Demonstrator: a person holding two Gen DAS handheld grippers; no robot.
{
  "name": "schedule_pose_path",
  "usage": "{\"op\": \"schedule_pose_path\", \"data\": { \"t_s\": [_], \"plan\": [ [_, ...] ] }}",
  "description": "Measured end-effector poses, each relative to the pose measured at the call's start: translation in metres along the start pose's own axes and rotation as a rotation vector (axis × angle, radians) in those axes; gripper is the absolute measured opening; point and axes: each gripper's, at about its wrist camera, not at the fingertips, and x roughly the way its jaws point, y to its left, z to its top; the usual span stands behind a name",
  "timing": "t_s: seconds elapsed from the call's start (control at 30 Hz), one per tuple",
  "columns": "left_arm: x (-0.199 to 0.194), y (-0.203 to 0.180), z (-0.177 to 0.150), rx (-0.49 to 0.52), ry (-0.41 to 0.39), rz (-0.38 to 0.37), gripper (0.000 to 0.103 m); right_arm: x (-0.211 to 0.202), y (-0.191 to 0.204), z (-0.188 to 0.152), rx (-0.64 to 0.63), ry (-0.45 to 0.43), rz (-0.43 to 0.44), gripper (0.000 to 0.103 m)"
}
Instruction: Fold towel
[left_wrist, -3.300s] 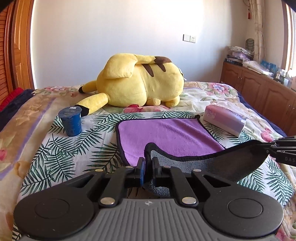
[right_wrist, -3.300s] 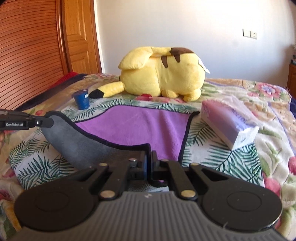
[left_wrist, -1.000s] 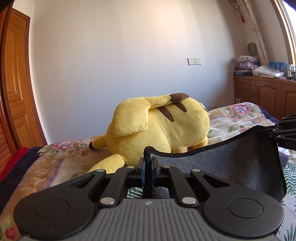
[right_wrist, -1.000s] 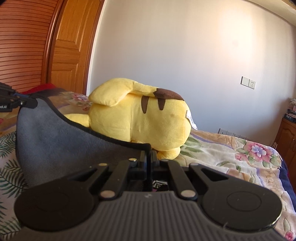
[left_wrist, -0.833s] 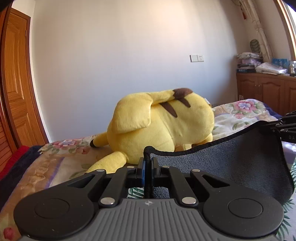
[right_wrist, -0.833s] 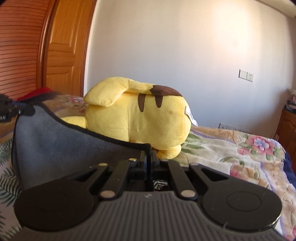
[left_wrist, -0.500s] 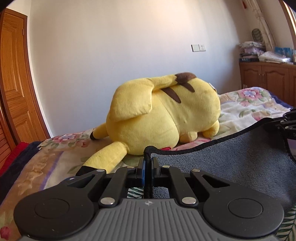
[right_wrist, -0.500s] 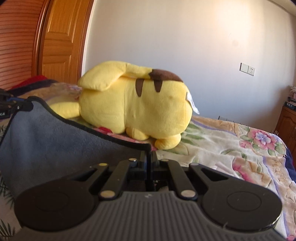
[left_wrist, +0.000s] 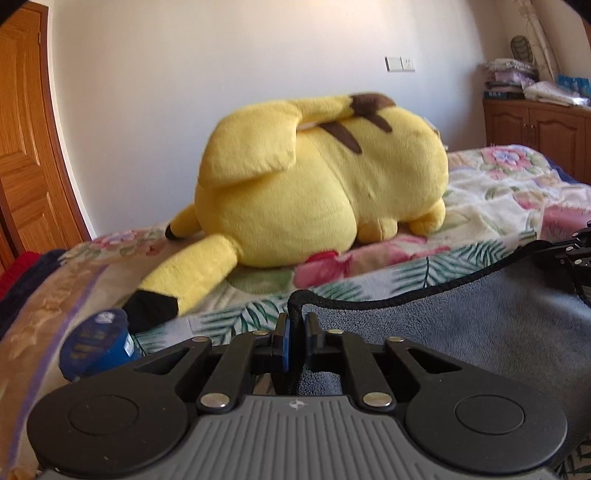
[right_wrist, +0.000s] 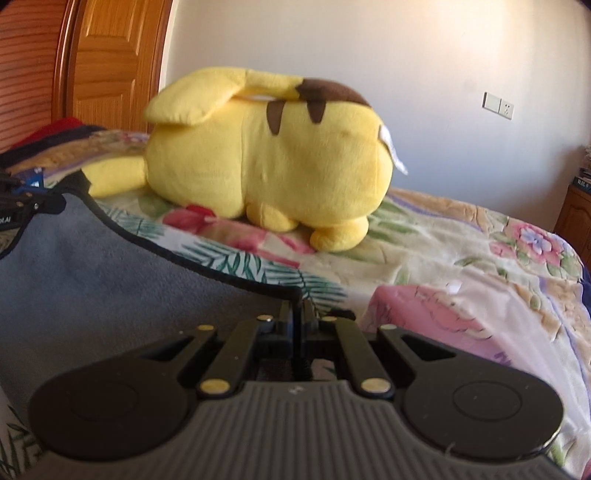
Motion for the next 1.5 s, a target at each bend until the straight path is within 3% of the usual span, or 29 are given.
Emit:
{"op": "schedule_pose_path", "data": {
  "t_s": [0.07, 0.13, 0.2, 0.27, 0.73, 1.17, 1.3, 1.5],
  "plan": [
    [0.003, 0.0, -0.002, -0.006, 0.017, 0.002, 0.001, 0.003, 0.001, -0.002, -0.003, 0.017, -0.004, 0.005],
    [0.0, 0.001, -0.002, -0.02, 0.015, -0.009, 0.011, 0.002, 0.0, -0.003, -0.004, 0.026, -0.012, 0.017],
    [-0.006, 0.001, -0.001, -0.024, 0.014, -0.017, 0.016, -0.003, -0.002, -0.003, 0.015, 0.026, -0.005, 0.035],
    [-0.014, 0.0, 0.002, -0.021, 0.019, -0.025, 0.024, -0.009, -0.002, -0.002, 0.021, 0.029, 0.001, 0.039],
    [-0.109, -0.013, 0.026, -0.018, 0.042, -0.096, 0.026, -0.097, 0.005, 0.025, 0.042, 0.011, 0.041, 0.039],
    [-0.197, -0.017, 0.043, -0.032, 0.015, -0.11, 0.031, -0.176, 0.008, 0.036, 0.116, -0.027, 0.053, 0.04],
    [-0.219, -0.018, 0.044, -0.035, 0.001, -0.119, 0.032, -0.194, 0.009, 0.036, 0.136, -0.035, 0.053, 0.046],
    [-0.251, -0.02, 0.044, -0.042, -0.019, -0.117, 0.043, -0.22, 0.014, 0.036, 0.145, -0.05, 0.04, 0.056]
  ]
}}
